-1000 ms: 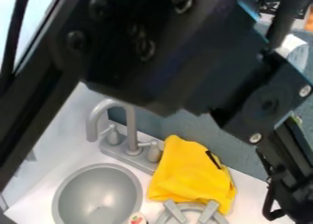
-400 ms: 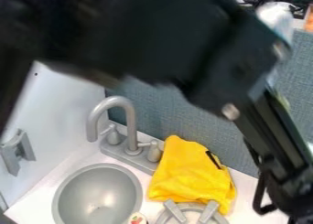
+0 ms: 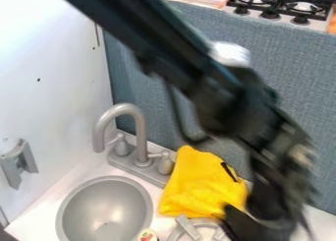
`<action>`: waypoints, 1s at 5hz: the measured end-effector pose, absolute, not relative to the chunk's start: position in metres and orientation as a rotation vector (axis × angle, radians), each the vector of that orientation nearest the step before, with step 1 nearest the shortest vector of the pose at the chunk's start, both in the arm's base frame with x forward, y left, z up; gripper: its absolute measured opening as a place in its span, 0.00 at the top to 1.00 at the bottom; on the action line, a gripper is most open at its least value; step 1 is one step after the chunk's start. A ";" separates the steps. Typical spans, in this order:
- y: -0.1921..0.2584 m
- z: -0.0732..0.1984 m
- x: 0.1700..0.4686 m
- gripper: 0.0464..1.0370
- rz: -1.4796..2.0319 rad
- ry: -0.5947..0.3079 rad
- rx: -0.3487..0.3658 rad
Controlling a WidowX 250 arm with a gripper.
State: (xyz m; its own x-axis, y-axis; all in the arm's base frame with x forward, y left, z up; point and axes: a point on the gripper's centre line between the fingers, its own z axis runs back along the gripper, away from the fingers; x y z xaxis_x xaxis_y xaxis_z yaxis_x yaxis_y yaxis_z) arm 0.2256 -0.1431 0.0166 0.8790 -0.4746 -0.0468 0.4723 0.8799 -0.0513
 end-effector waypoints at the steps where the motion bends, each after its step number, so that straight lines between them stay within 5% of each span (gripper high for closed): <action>1: -0.095 0.018 0.224 0.94 -0.341 0.025 -0.045; 5: -0.044 -0.009 0.257 0.94 -0.069 -0.098 0.009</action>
